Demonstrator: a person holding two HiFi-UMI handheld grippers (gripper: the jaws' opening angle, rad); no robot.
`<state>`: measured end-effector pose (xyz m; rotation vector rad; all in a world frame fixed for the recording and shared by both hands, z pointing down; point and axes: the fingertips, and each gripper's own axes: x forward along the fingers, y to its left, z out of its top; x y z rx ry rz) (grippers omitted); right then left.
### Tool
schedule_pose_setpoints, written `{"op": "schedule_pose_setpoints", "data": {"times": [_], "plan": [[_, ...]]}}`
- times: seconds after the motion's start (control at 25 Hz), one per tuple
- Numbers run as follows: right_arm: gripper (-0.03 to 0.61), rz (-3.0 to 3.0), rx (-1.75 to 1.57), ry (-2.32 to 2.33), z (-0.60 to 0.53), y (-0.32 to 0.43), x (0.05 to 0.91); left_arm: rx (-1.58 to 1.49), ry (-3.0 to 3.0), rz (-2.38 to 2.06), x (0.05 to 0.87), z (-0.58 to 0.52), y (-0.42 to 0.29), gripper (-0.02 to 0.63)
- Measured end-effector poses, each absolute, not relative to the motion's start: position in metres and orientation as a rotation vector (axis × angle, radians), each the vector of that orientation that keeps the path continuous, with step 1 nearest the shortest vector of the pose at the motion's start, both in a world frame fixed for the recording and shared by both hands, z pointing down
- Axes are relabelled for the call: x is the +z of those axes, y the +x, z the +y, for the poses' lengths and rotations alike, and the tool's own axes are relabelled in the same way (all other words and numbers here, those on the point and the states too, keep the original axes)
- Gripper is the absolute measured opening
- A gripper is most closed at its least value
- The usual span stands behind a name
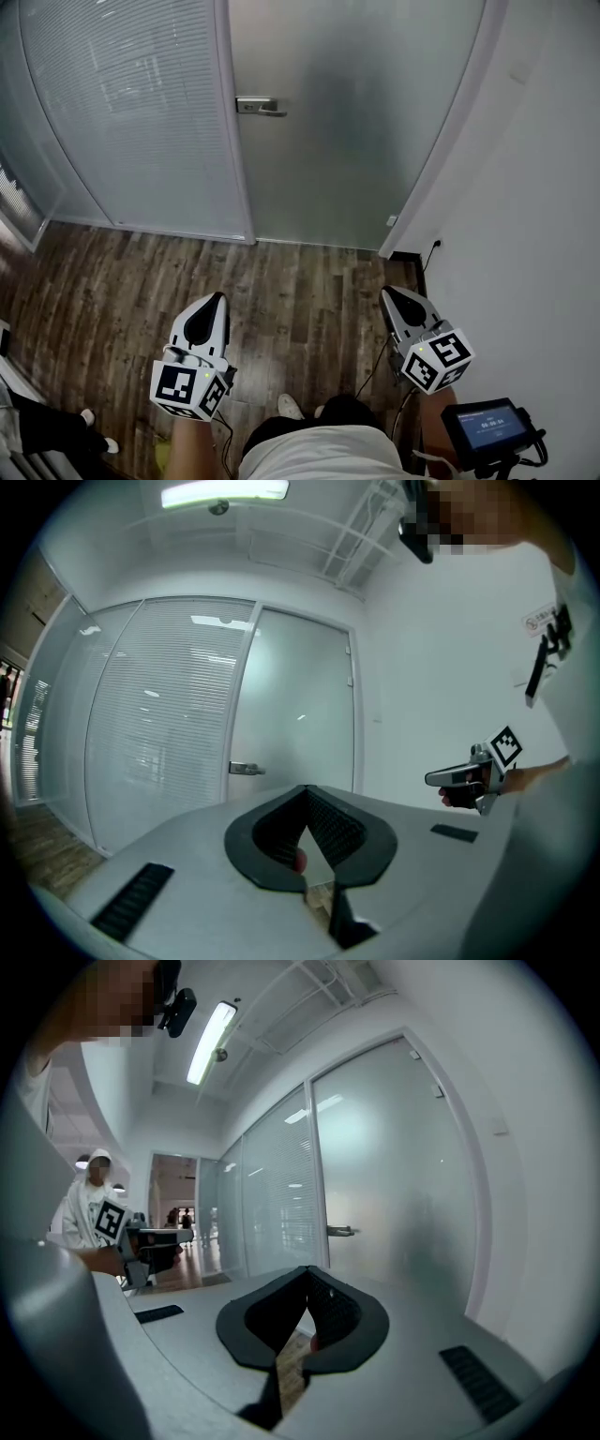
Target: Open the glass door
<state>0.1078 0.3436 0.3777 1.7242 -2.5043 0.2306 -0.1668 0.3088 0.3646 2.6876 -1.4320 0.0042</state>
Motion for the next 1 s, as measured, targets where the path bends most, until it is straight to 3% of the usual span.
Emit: {"op": "schedule_pose_setpoints", "data": {"times": [0.52, 1.0], "plan": [[0.002, -2.569, 0.212, 1.676, 0.238, 0.088, 0.374, -0.028, 2.665, -1.473, 0.365, 0.222, -0.182, 0.000], [0.002, -2.653, 0.217, 1.601, 0.079, 0.146, 0.369, -0.025, 2.631, -1.551, 0.349, 0.083, -0.119, 0.000]]}}
